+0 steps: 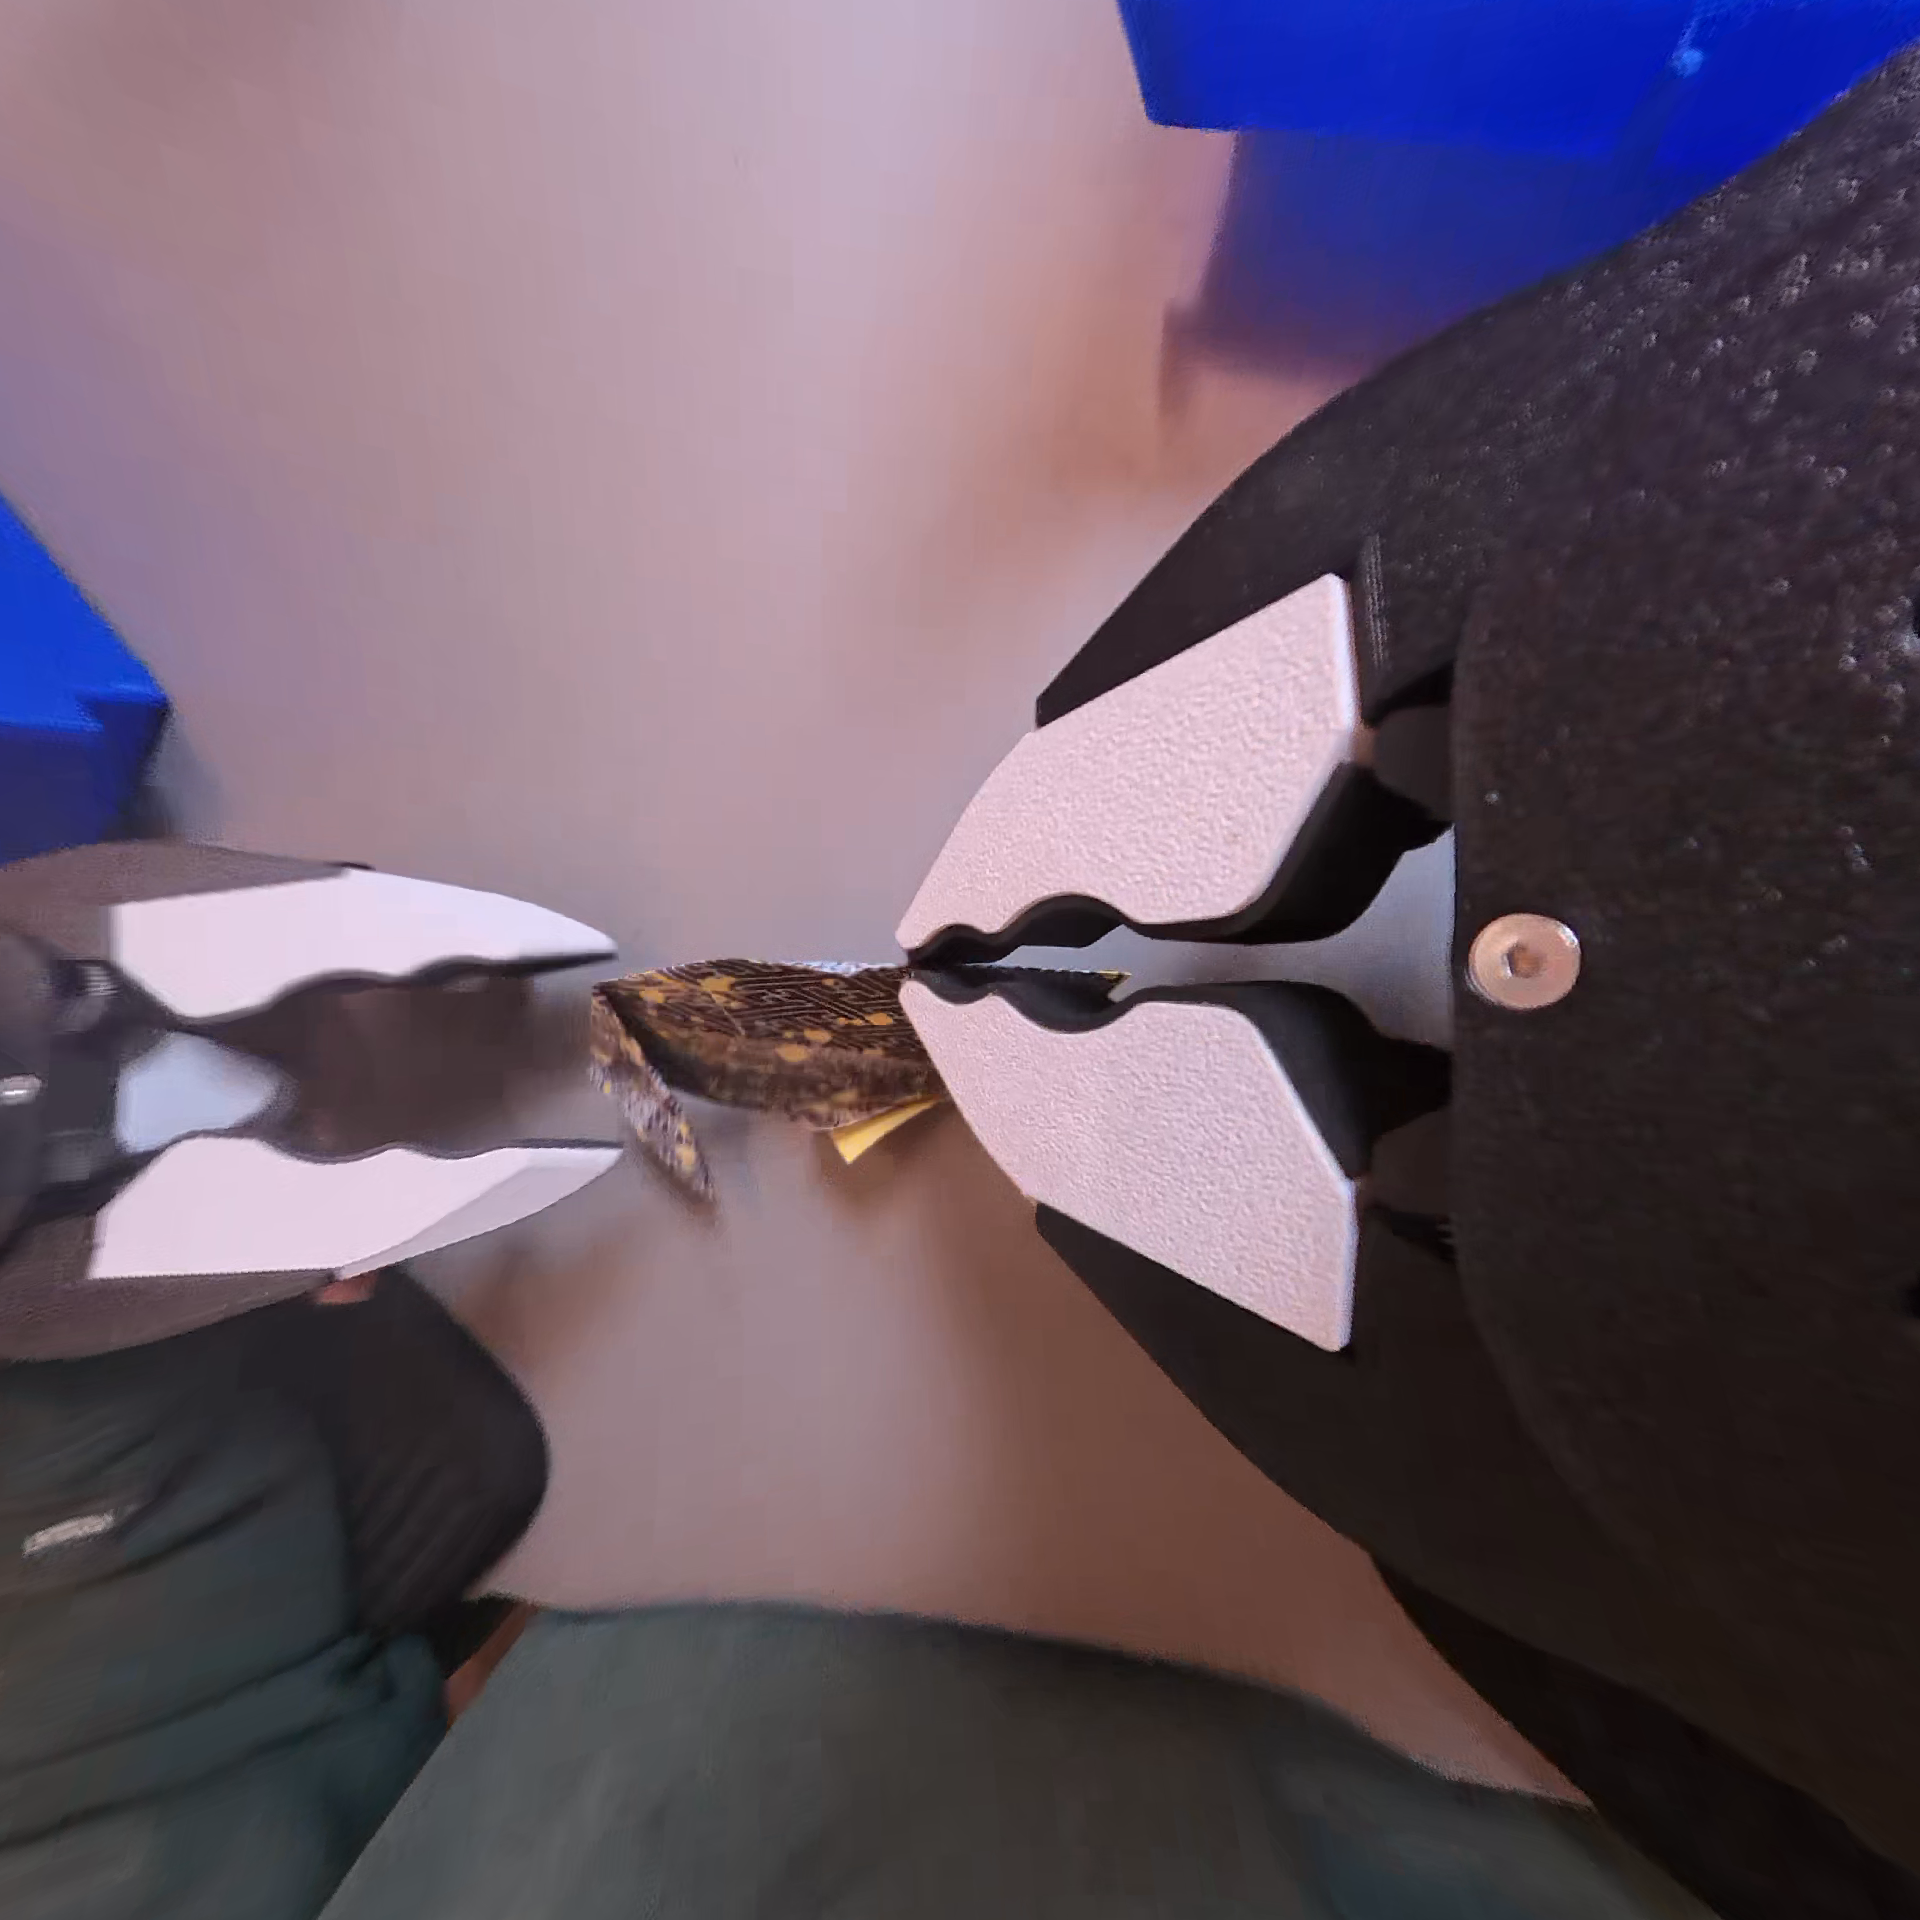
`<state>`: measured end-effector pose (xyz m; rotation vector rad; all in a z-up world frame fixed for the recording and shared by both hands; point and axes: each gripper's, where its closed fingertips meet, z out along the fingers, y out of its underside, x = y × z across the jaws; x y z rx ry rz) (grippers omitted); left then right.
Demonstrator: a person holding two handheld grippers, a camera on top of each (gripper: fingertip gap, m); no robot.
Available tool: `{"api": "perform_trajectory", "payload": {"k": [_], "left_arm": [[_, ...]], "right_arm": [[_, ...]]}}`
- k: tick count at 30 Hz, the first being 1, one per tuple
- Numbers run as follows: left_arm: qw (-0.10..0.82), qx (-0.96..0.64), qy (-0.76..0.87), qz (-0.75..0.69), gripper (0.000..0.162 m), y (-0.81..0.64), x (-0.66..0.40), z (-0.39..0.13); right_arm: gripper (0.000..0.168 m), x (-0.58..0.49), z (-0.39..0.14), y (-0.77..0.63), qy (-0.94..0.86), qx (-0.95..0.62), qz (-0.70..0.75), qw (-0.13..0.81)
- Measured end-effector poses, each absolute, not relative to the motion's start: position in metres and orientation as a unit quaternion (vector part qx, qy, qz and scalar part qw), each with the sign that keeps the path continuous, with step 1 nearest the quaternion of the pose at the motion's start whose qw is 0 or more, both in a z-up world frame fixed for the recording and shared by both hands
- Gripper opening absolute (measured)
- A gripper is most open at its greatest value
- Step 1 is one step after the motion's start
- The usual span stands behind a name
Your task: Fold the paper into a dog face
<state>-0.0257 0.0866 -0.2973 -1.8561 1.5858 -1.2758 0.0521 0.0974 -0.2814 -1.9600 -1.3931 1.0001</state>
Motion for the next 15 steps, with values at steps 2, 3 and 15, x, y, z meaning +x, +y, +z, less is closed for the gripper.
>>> {"api": "perform_trajectory", "payload": {"k": [2, 3, 15], "left_arm": [[0.180, -0.650, 0.573, -0.466, 0.009, 0.081, -0.022, -0.298], [0.177, -0.645, 0.578, -0.467, 0.000, 0.080, -0.021, -0.298], [0.176, -0.627, 0.563, -0.510, 0.000, 0.072, -0.016, -0.278]], "right_arm": [[0.000, 0.052, -0.274, 0.096, -0.505, -0.721, 0.392, 0.270], [0.000, 0.051, -0.271, 0.096, -0.500, -0.719, 0.401, 0.271], [0.000, 0.058, -0.254, 0.083, -0.528, -0.692, 0.397, 0.291]]}}
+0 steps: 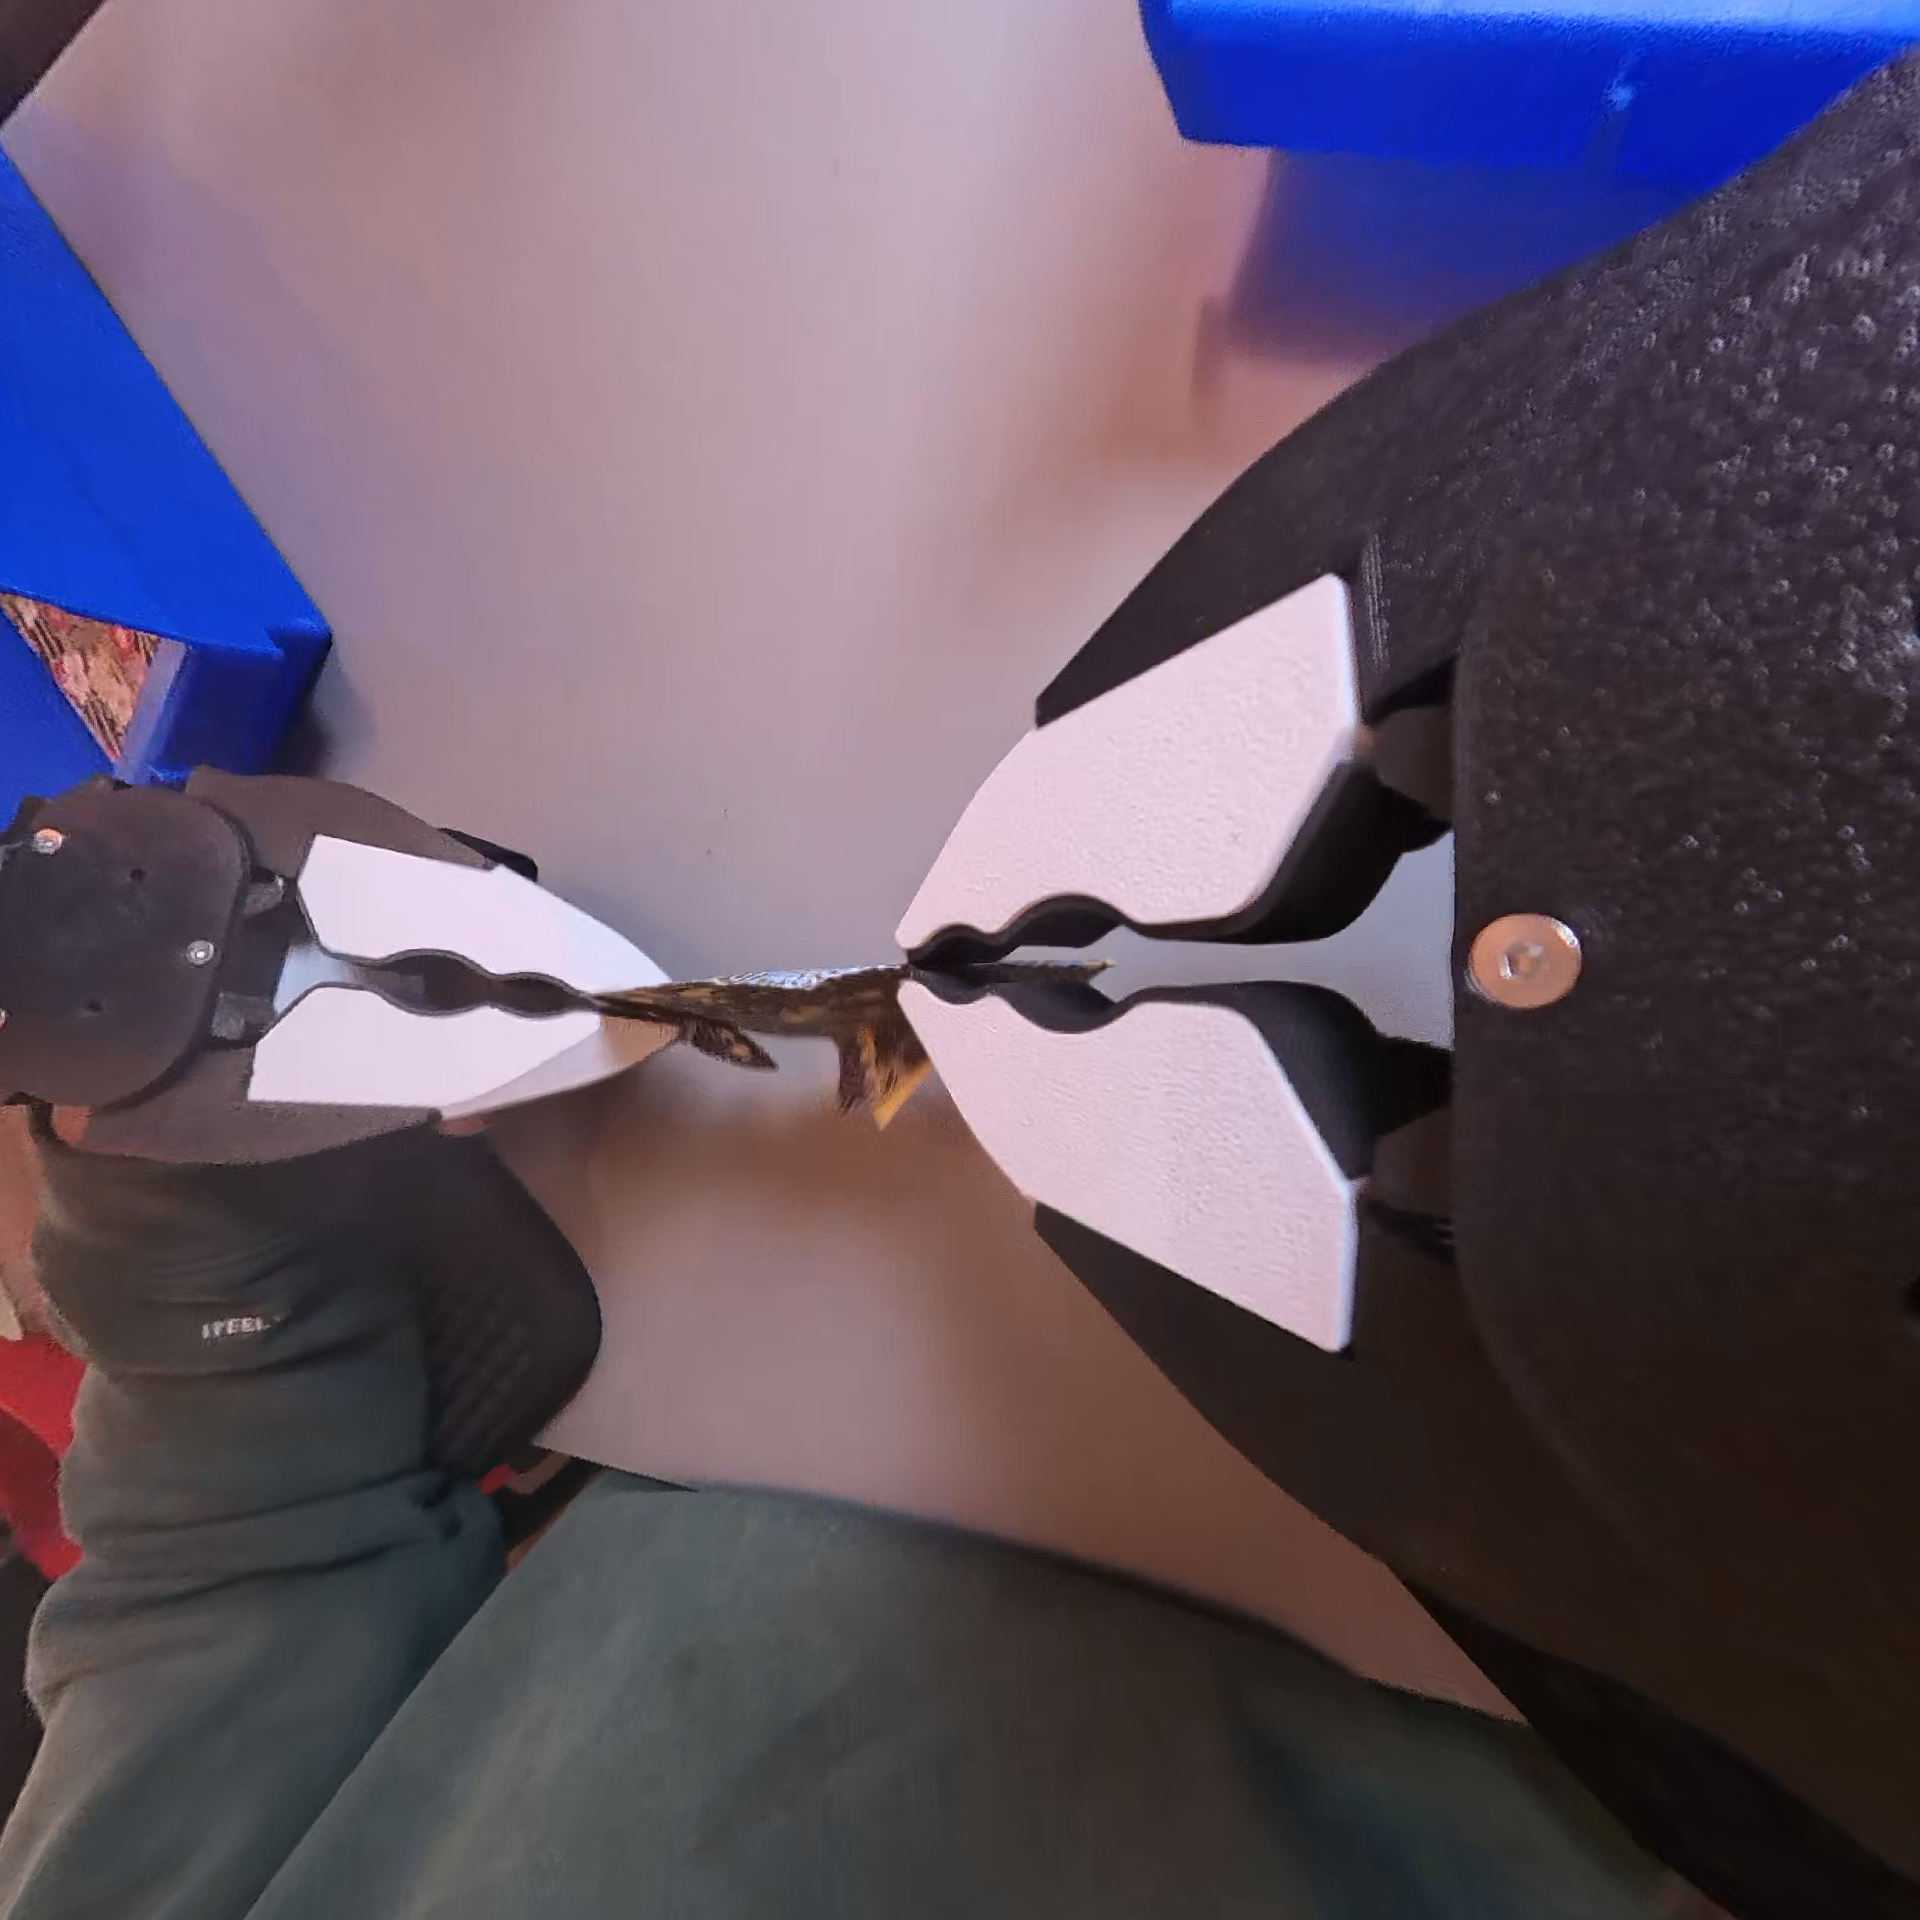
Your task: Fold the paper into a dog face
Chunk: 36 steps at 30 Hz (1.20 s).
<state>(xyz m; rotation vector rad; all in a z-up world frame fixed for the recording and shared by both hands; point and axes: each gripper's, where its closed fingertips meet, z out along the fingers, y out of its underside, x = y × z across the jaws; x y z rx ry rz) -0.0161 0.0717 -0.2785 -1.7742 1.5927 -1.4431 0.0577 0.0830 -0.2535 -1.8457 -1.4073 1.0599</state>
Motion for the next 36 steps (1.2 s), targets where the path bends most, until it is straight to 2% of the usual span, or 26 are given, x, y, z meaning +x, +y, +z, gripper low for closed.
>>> {"api": "perform_trajectory", "payload": {"k": [1, 3, 4, 6, 9, 13, 17, 20, 22, 25, 29, 33, 36], "left_arm": [[0.199, -0.628, 0.540, -0.524, 0.000, 0.078, -0.013, -0.269], [0.264, -0.636, 0.500, -0.525, 0.020, 0.098, -0.012, -0.250], [0.310, -0.633, 0.498, -0.505, 0.024, 0.108, -0.015, -0.243], [0.384, -0.616, 0.495, -0.477, 0.024, 0.121, -0.023, -0.227], [0.429, -0.605, 0.488, -0.461, 0.021, 0.127, -0.030, -0.212], [0.450, -0.615, 0.481, -0.433, 0.021, 0.133, -0.031, -0.214], [0.450, -0.622, 0.485, -0.419, 0.017, 0.131, -0.030, -0.224], [0.448, -0.628, 0.490, -0.406, 0.016, 0.132, -0.031, -0.232], [0.453, -0.631, 0.482, -0.405, 0.018, 0.135, -0.033, -0.232], [0.471, -0.637, 0.461, -0.399, 0.029, 0.146, -0.040, -0.226], [0.523, -0.633, 0.427, -0.379, 0.032, 0.163, -0.059, -0.201], [0.612, -0.622, 0.381, -0.305, 0.022, 0.187, -0.101, -0.157], [0.674, -0.619, 0.320, -0.247, 0.015, 0.206, -0.154, -0.121]], "right_arm": [[0.000, 0.062, -0.242, 0.083, -0.524, -0.692, 0.398, 0.298], [0.000, 0.083, -0.208, 0.095, -0.492, -0.701, 0.389, 0.340], [0.000, 0.099, -0.189, 0.104, -0.468, -0.710, 0.386, 0.358], [0.000, 0.139, -0.163, 0.126, -0.418, -0.744, 0.367, 0.371], [0.000, 0.205, -0.151, 0.168, -0.349, -0.811, 0.313, 0.350], [0.000, 0.270, -0.191, 0.216, -0.259, -0.896, 0.275, 0.235], [0.000, 0.285, -0.249, 0.241, -0.239, -0.938, 0.223, 0.118], [0.001, 0.281, -0.280, 0.258, -0.251, -0.951, 0.165, 0.078], [0.011, 0.282, -0.290, 0.270, -0.271, -0.953, 0.110, 0.076], [0.022, 0.277, -0.280, 0.287, -0.283, -0.948, 0.078, 0.125], [0.029, 0.249, -0.227, 0.293, -0.316, -0.904, 0.085, 0.276], [0.037, 0.192, -0.168, 0.253, -0.371, -0.803, 0.143, 0.444], [0.042, 0.155, -0.149, 0.207, -0.392, -0.738, 0.179, 0.520]]}}
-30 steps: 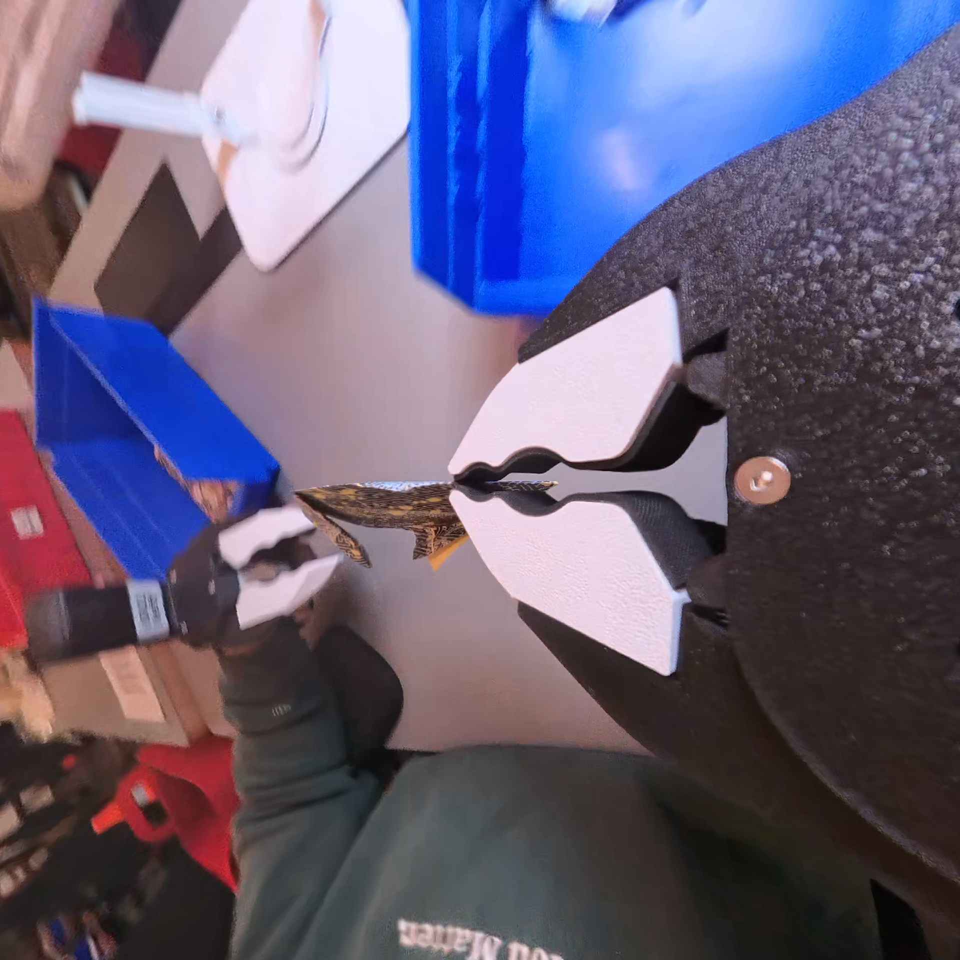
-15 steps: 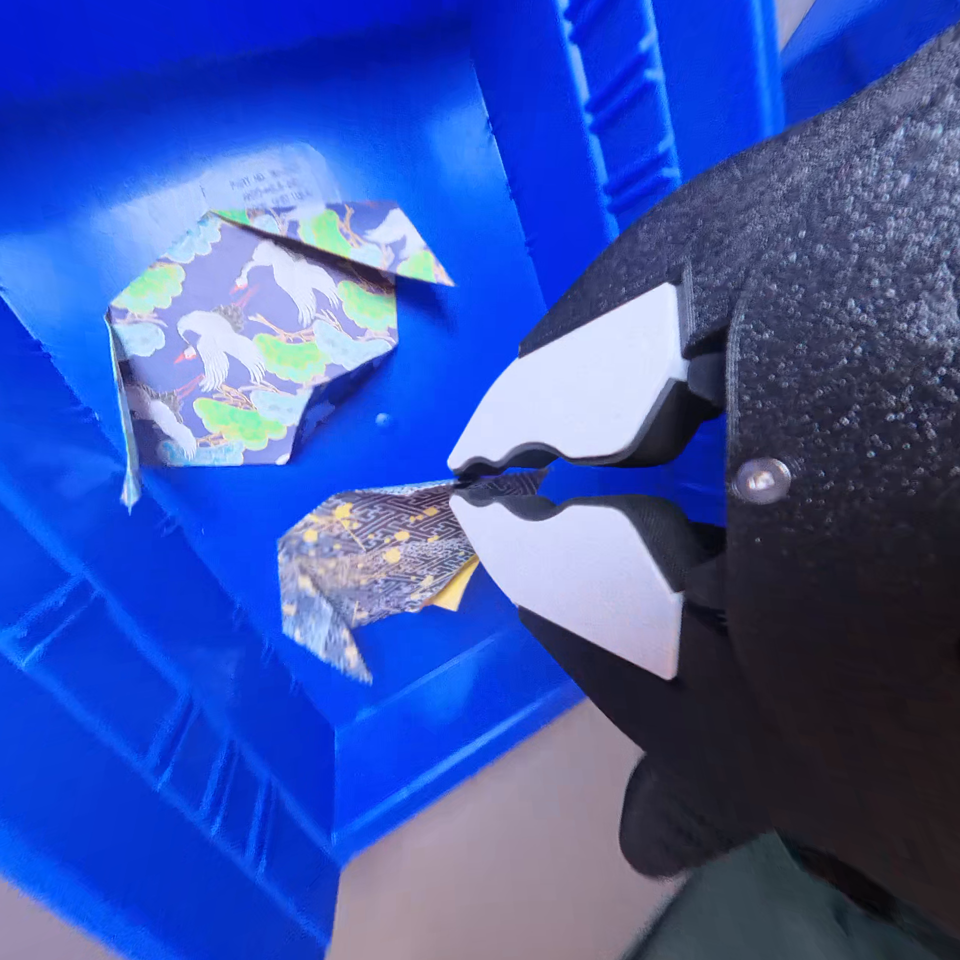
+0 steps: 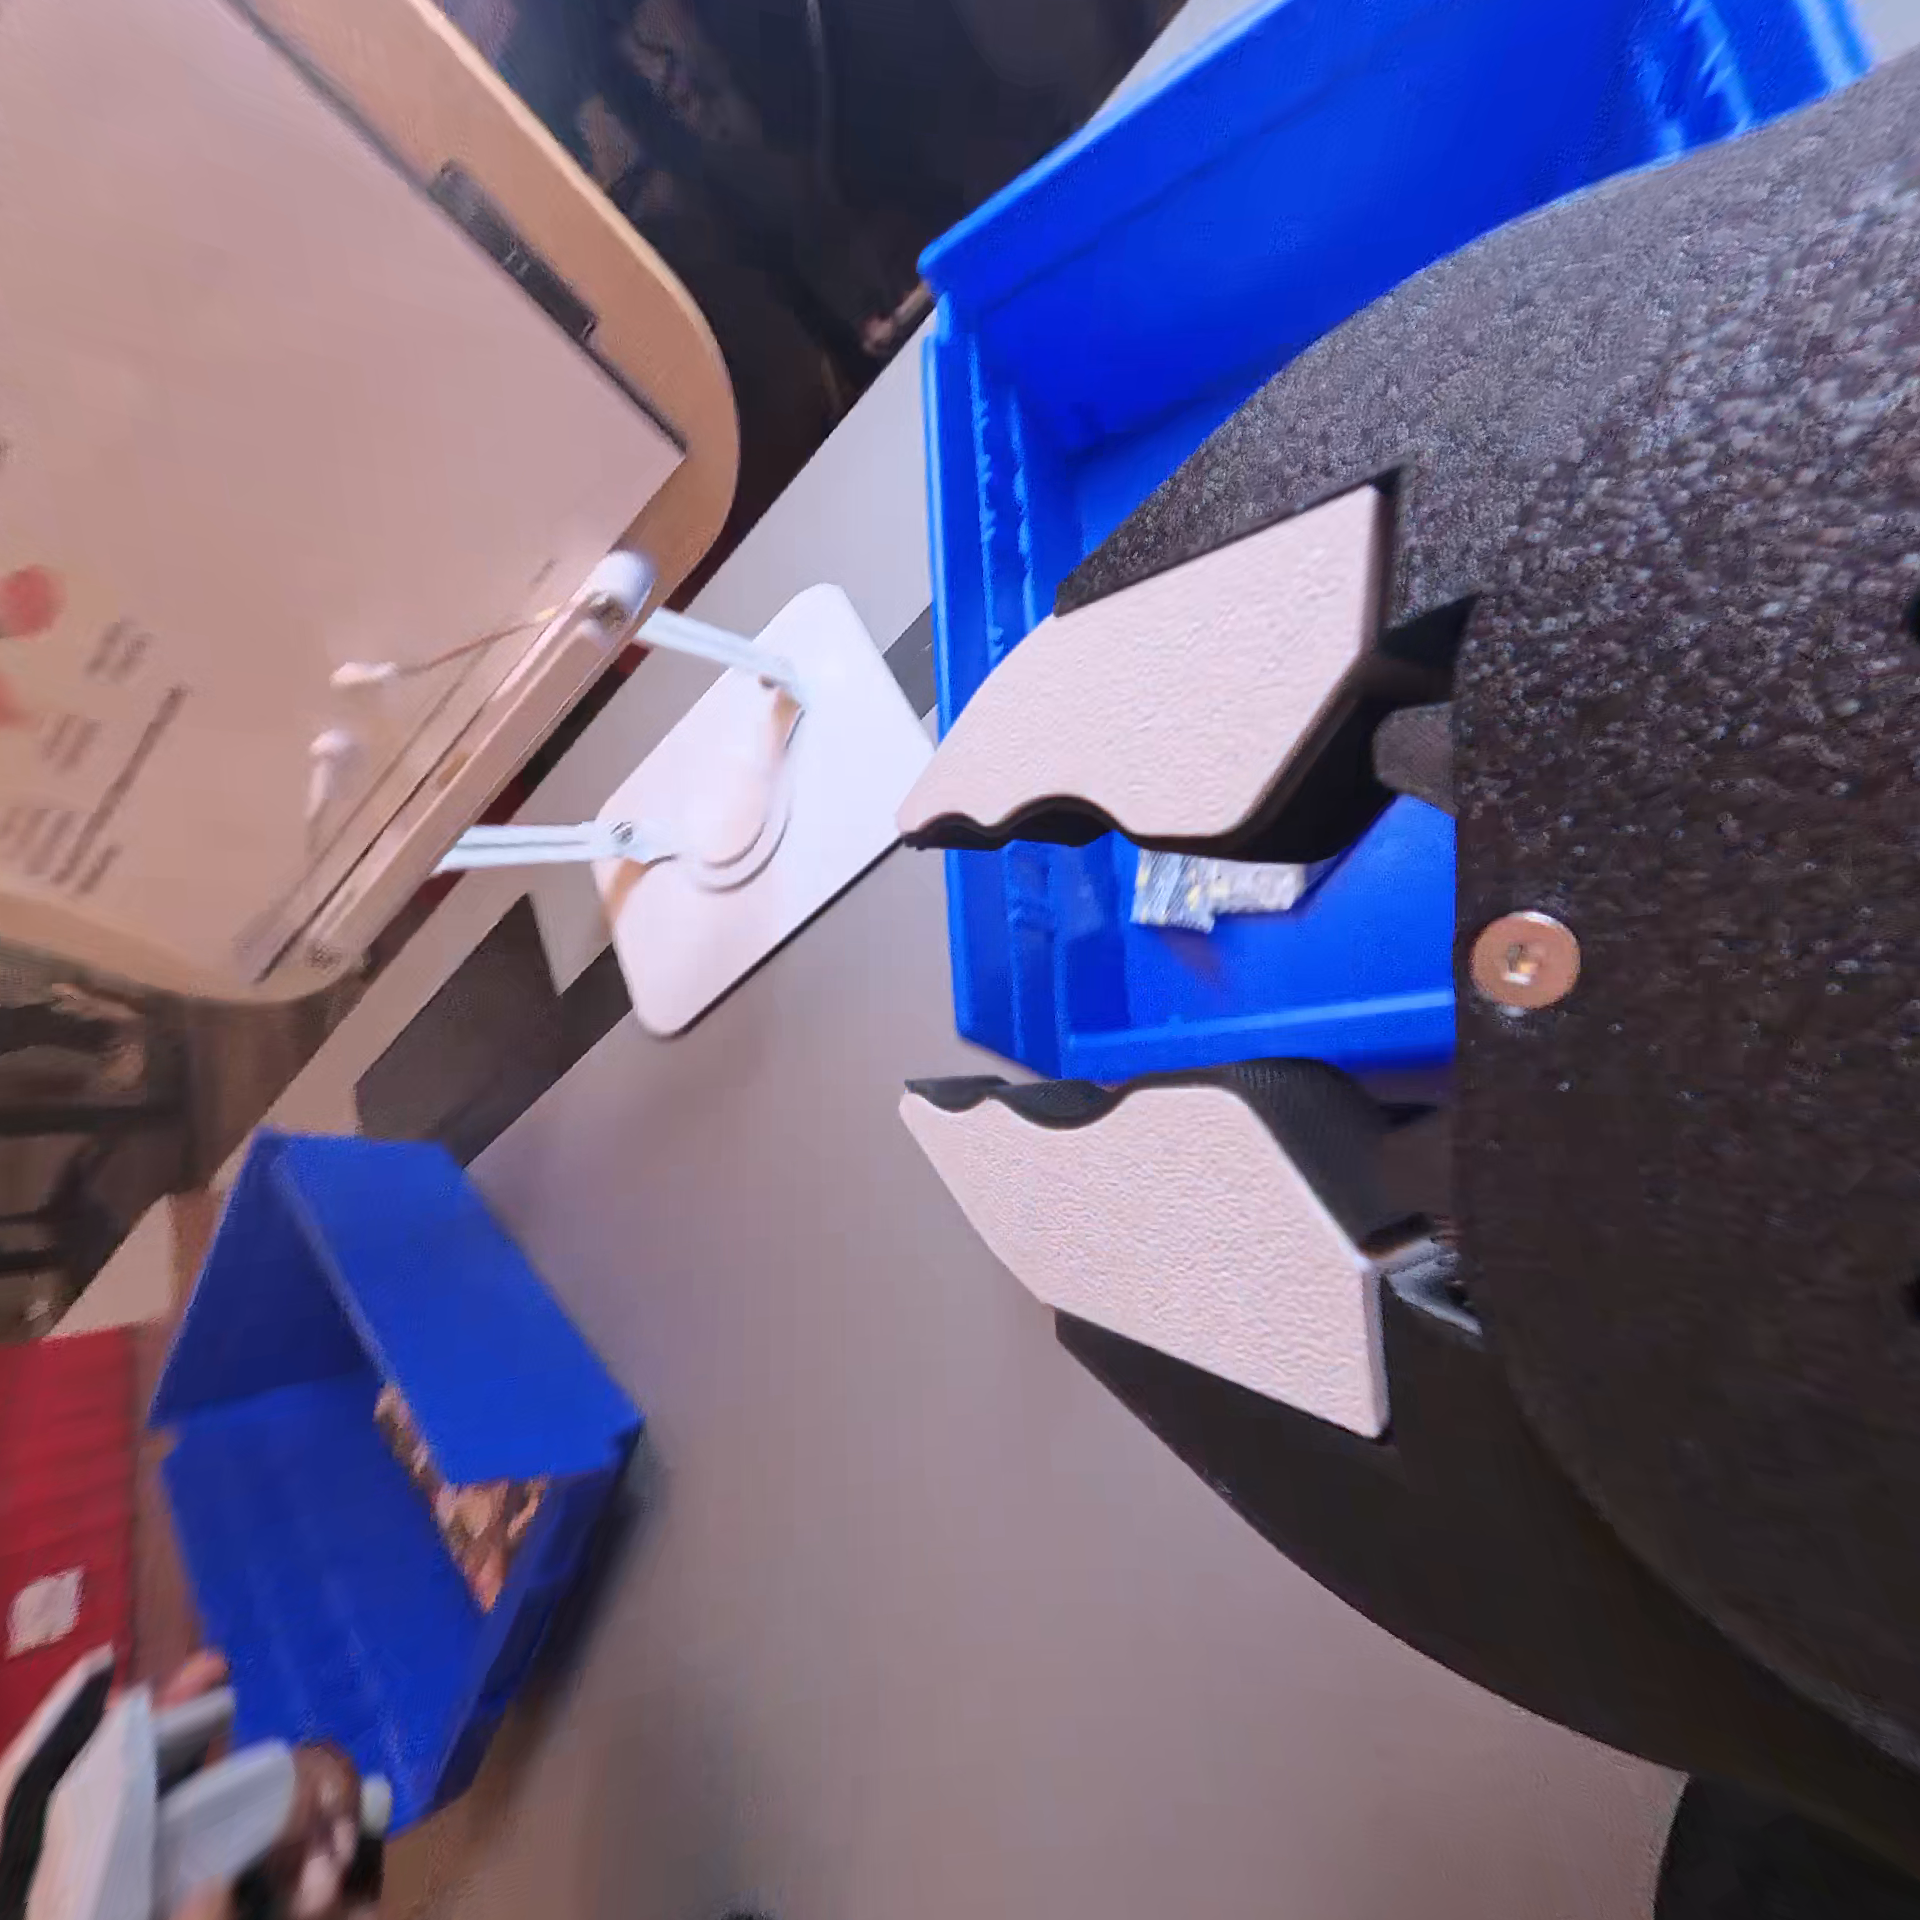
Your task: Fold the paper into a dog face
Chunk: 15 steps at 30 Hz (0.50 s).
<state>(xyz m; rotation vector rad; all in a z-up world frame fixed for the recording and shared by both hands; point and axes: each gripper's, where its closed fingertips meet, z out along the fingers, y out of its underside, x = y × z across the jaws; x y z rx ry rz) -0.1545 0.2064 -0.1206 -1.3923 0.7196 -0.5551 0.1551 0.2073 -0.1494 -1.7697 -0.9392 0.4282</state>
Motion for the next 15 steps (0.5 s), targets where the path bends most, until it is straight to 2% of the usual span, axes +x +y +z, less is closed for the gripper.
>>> {"api": "perform_trajectory", "payload": {"k": [2, 4, 5, 6, 7, 8, 13, 15], "left_arm": [[0.703, -0.629, 0.268, -0.195, 0.006, 0.220, -0.200, -0.103], [0.712, -0.642, 0.234, -0.161, 0.000, 0.228, -0.237, -0.092], [0.708, -0.654, 0.225, -0.142, 0.000, 0.233, -0.252, -0.092], [0.698, -0.670, 0.223, -0.123, 0.000, 0.238, -0.264, -0.095], [0.681, -0.688, 0.230, -0.106, 0.000, 0.243, -0.271, -0.101], [0.657, -0.709, 0.241, -0.087, 0.001, 0.249, -0.276, -0.109], [0.489, -0.812, 0.318, -0.011, 0.040, 0.285, -0.289, -0.170], [0.387, -0.858, 0.337, -0.010, 0.064, 0.296, -0.292, -0.205]], "right_arm": [[0.053, 0.134, -0.155, 0.179, -0.393, -0.717, 0.209, 0.537], [0.048, 0.120, -0.166, 0.158, -0.393, -0.702, 0.228, 0.549], [0.036, 0.114, -0.173, 0.148, -0.396, -0.695, 0.241, 0.549], [0.013, 0.109, -0.179, 0.139, -0.400, -0.688, 0.256, 0.549], [0.000, 0.105, -0.185, 0.132, -0.400, -0.682, 0.269, 0.551], [0.000, 0.102, -0.191, 0.129, -0.397, -0.679, 0.276, 0.552], [0.000, 0.101, -0.213, 0.125, -0.392, -0.681, 0.295, 0.544], [0.000, 0.102, -0.213, 0.124, -0.390, -0.678, 0.305, 0.544]]}}
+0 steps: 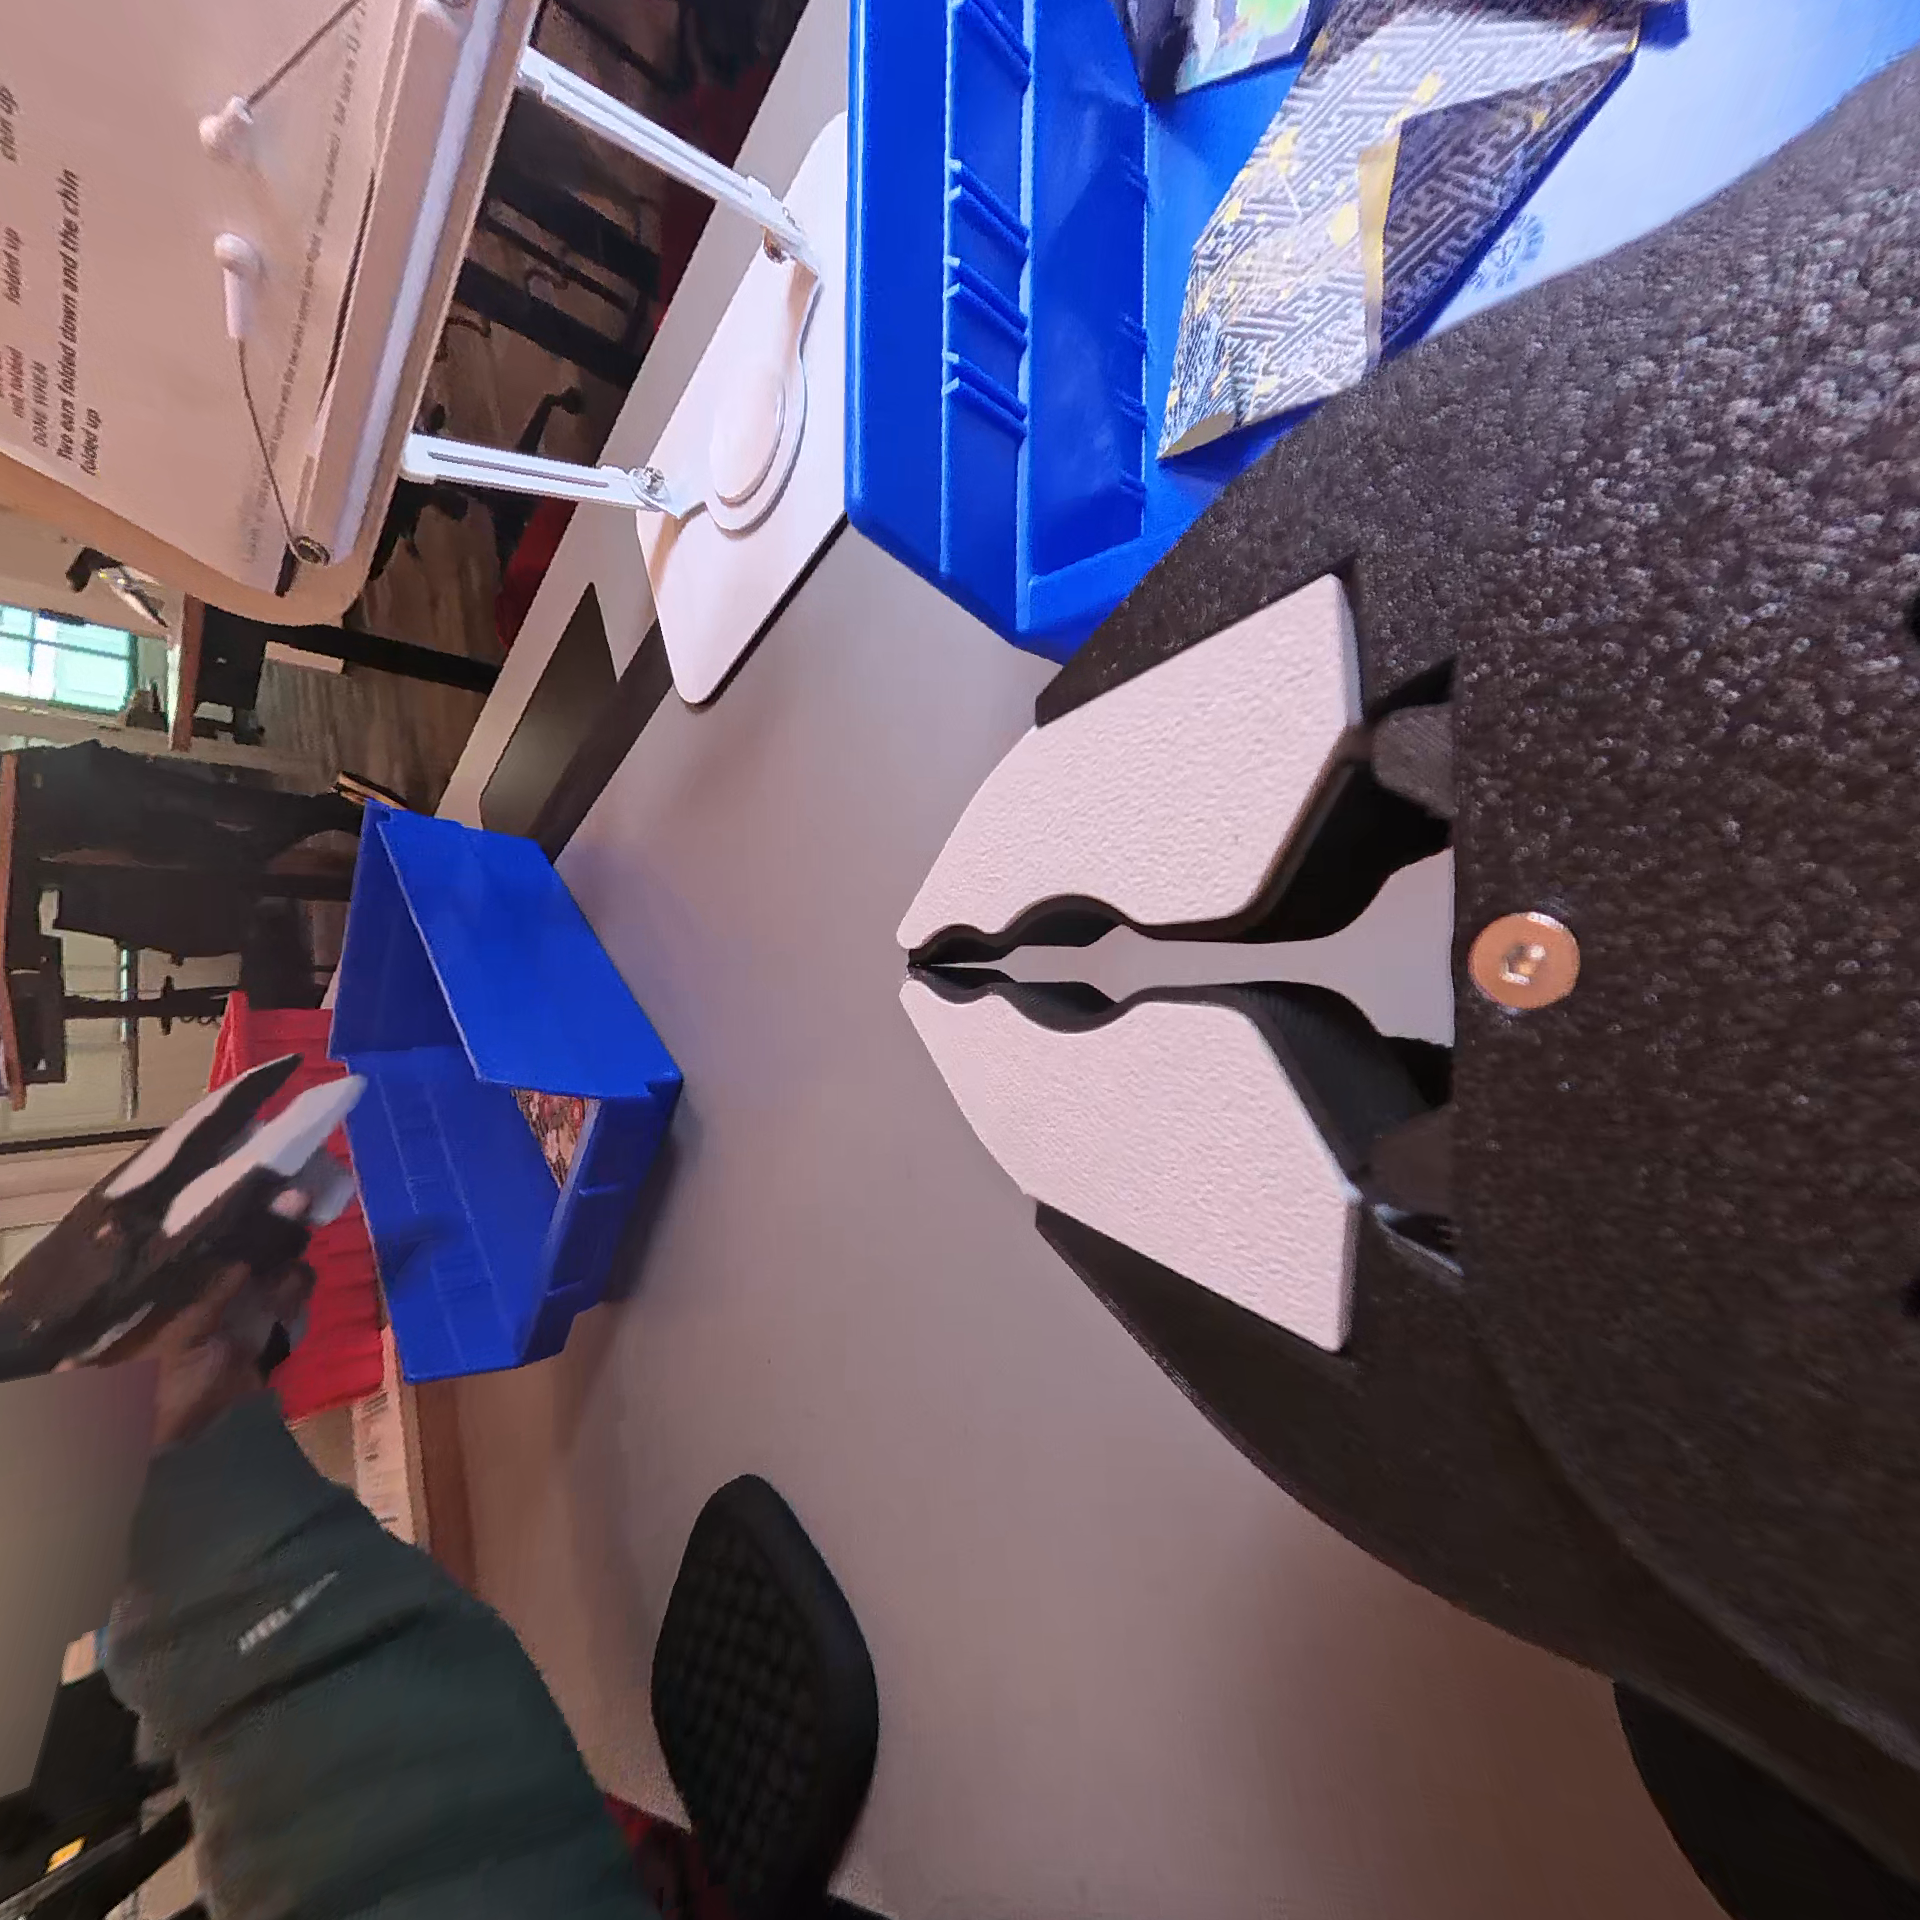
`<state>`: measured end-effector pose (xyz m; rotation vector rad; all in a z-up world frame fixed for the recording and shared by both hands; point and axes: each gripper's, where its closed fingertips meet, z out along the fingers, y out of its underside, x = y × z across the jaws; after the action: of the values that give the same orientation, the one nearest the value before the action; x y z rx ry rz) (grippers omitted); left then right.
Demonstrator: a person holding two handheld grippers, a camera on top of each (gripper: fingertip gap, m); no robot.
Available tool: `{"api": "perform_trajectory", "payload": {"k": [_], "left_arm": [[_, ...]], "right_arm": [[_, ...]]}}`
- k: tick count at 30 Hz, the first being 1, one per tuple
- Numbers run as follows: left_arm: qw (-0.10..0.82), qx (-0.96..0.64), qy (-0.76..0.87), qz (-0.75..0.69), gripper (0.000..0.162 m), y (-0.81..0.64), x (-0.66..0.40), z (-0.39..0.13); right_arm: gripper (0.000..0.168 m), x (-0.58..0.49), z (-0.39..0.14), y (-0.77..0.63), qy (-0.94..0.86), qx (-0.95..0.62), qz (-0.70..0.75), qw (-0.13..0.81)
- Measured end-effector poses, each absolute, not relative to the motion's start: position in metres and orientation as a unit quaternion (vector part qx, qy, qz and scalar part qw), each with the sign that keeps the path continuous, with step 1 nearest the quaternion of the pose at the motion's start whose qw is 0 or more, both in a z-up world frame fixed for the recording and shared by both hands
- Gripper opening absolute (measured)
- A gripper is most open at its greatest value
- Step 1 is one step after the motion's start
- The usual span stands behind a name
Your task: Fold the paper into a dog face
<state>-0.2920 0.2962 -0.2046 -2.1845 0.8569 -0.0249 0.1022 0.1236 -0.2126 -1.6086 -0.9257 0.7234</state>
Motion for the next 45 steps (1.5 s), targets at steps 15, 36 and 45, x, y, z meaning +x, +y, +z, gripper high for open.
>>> {"api": "perform_trajectory", "payload": {"k": [15, 36, 45], "left_arm": [[0.065, -0.949, 0.307, -0.023, 0.112, 0.300, -0.321, -0.337], [0.106, -0.949, 0.296, -0.019, 0.119, 0.312, -0.322, -0.329], [0.069, -0.951, 0.300, -0.025, 0.101, 0.304, -0.321, -0.336]], "right_arm": [[0.000, 0.108, -0.224, 0.120, -0.391, -0.682, 0.306, 0.538], [0.000, 0.105, -0.231, 0.119, -0.397, -0.688, 0.299, 0.529], [0.000, 0.105, -0.235, 0.120, -0.400, -0.693, 0.293, 0.524]]}}
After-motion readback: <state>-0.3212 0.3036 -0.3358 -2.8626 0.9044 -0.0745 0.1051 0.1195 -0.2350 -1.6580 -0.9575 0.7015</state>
